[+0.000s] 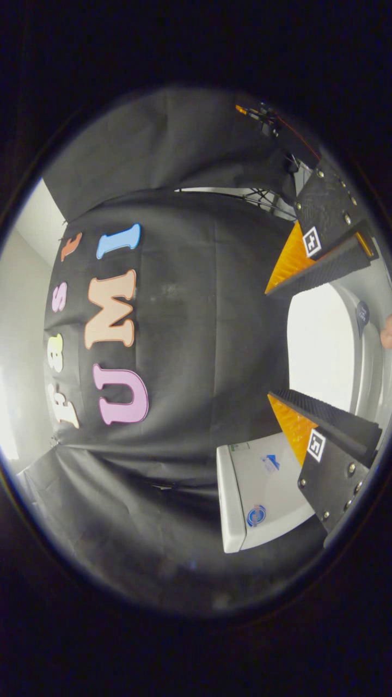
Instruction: Open the toilet lid.
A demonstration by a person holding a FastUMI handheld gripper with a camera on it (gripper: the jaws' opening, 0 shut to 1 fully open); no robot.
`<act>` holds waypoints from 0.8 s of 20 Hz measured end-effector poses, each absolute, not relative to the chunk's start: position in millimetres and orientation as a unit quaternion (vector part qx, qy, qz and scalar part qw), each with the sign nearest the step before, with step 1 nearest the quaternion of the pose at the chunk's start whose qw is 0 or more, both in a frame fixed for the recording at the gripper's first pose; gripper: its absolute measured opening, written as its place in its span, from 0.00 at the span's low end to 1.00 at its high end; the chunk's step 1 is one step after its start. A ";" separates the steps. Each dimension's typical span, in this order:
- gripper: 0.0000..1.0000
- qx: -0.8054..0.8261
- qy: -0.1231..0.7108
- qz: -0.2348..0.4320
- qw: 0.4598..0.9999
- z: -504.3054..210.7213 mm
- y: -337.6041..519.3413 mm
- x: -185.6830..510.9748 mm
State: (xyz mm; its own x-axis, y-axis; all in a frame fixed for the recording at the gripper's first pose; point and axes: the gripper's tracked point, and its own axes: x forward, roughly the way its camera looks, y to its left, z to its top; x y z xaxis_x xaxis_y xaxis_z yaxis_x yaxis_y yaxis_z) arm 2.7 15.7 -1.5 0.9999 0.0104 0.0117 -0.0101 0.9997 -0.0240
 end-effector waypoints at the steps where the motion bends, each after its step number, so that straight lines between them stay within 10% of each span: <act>1: 0.99 -0.012 -0.004 0.006 1.000 -3.3 16.2 2.4; 16: 0.99 -0.029 0.031 -0.026 0.999 -23.0 -15.8 6.6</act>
